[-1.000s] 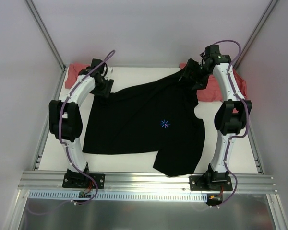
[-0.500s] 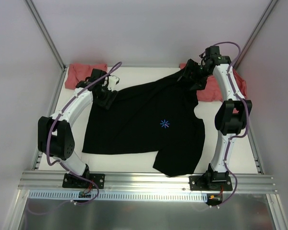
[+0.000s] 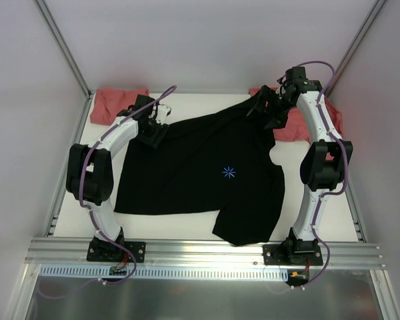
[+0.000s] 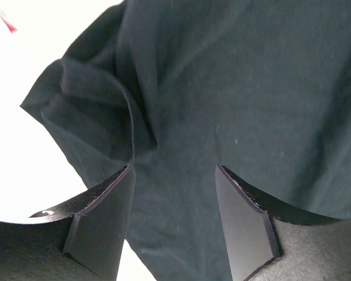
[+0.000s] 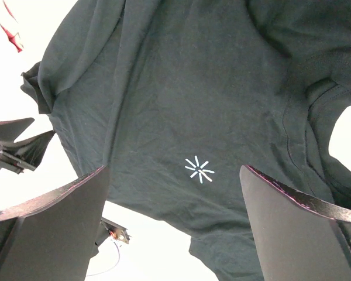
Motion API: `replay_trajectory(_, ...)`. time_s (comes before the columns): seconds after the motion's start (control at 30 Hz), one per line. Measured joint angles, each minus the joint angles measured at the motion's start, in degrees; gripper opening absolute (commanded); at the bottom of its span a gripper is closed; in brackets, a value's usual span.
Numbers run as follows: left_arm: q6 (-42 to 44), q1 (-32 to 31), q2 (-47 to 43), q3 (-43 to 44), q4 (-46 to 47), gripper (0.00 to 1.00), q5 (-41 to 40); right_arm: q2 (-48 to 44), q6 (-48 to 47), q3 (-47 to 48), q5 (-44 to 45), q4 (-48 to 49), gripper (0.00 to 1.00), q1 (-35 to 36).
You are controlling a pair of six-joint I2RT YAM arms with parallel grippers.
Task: Fold and stack the t-shirts
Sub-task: Flatten out the tshirt
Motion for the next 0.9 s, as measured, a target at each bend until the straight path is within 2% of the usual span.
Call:
replay_trajectory(0.37, -0.4, 0.1, 4.3, 4.2, 3.0, 0.57, 0.2, 0.0, -0.1, -0.3, -0.2, 0.0, 0.99, -0.1)
replay_trajectory(0.9, -0.7, 2.8, 7.2, 4.4, 3.4, 0.55, -2.7, 0.0, -0.9, -0.6, 0.0, -0.9, 0.99, -0.3)
